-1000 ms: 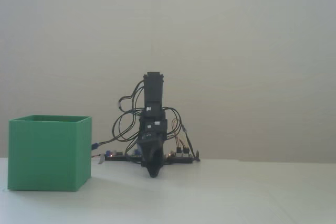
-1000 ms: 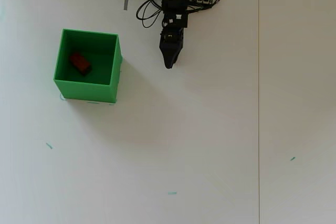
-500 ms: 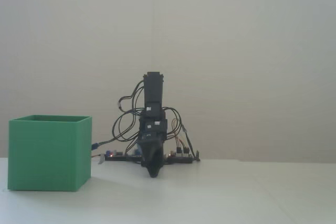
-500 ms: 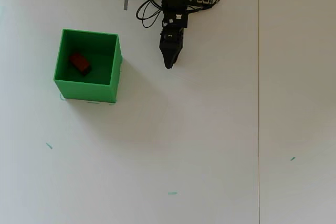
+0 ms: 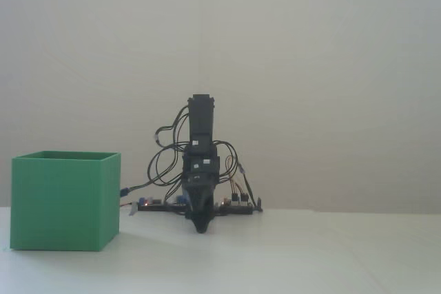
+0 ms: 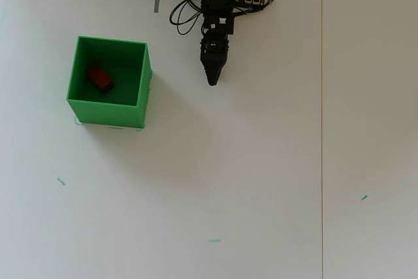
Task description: Grasp a red block and put it in the green bin.
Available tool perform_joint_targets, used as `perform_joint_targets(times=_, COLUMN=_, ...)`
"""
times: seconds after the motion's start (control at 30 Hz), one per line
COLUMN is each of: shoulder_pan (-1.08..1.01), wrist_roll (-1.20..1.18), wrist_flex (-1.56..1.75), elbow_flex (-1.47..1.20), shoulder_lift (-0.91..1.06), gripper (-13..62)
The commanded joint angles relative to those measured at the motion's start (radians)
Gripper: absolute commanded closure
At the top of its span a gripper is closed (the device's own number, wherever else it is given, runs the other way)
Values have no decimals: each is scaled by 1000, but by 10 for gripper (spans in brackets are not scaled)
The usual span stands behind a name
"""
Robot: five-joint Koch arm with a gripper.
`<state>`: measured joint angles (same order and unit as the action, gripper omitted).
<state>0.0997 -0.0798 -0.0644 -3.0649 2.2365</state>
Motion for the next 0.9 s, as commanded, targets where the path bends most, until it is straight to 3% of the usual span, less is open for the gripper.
perform_joint_targets(times=0.0, shoulder_pan=-3, wrist_roll=18, wrist_flex=-25, elbow_flex=-78, shoulder_lift=87, gripper=164)
perform_joint_targets(times=0.87, shoulder_pan=0, wrist_roll=55, wrist_flex=-25, elbow_flex=-78, shoulder_lift=87, gripper=158)
